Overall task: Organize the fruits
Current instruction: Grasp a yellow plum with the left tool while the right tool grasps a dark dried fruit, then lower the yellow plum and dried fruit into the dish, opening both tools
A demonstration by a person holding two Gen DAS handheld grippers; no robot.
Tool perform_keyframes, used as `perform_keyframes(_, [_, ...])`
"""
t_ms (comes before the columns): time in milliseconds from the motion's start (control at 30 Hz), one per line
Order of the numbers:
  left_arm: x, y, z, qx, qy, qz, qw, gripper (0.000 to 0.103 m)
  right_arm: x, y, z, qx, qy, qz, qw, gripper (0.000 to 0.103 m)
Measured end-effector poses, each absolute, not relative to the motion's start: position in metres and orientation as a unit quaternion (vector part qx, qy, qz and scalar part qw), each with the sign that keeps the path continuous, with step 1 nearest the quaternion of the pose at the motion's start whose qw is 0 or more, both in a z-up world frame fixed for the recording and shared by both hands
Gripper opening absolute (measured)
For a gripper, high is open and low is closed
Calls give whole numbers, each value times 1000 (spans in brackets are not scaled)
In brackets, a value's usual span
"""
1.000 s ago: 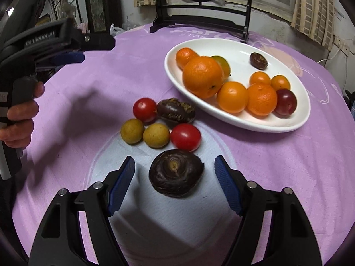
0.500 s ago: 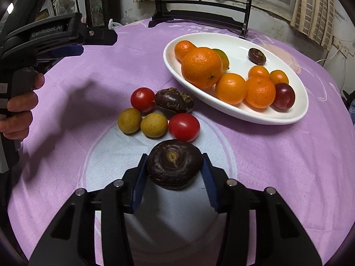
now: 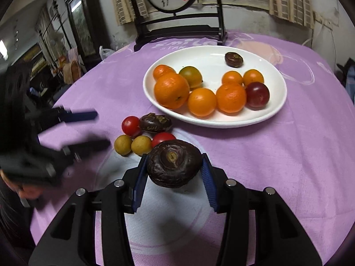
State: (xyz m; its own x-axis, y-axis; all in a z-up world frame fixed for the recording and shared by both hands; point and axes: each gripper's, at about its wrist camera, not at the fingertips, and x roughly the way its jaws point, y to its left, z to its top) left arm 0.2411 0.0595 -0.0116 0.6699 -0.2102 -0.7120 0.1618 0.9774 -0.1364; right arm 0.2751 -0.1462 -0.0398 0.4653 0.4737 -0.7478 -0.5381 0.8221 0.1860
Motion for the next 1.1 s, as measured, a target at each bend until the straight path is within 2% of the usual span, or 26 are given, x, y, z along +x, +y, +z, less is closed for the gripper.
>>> perform_keyframes(67, [238, 41, -18, 4, 403, -138, 905, 74, 276, -147, -40, -36, 425, 291, 856, 47])
perform_keyframes(133, [236, 26, -25, 33, 414, -161, 895, 66, 275, -147, -40, -36, 426, 291, 856, 47])
perform_keyframes(267, [238, 14, -36, 62, 427, -163, 887, 62, 275, -147, -41, -38, 426, 291, 856, 47])
perform_keyframes(367, [239, 11, -41, 62, 433, -167, 884, 46, 275, -147, -42, -39, 426, 289, 857, 47])
perform_keyframes(433, [239, 9, -45, 68, 433, -158, 885, 39, 274, -147, -42, -40, 426, 289, 857, 47])
perform_keyframes(667, [243, 12, -50, 63, 435, -141, 887, 37, 275, -148, -40, -41, 422, 284, 860, 47])
perform_keyframes(800, [243, 7, -54, 76, 436, -146, 885, 30, 275, -149, -39, -41, 419, 282, 862, 47])
perform_keyframes(933, [243, 5, -55, 80, 435, -147, 885, 28, 272, -153, -34, -39, 408, 284, 867, 47])
perform_keyframes(1100, [236, 12, -37, 58, 416, -166, 892, 28, 265, -158, -16, -37, 354, 294, 887, 47])
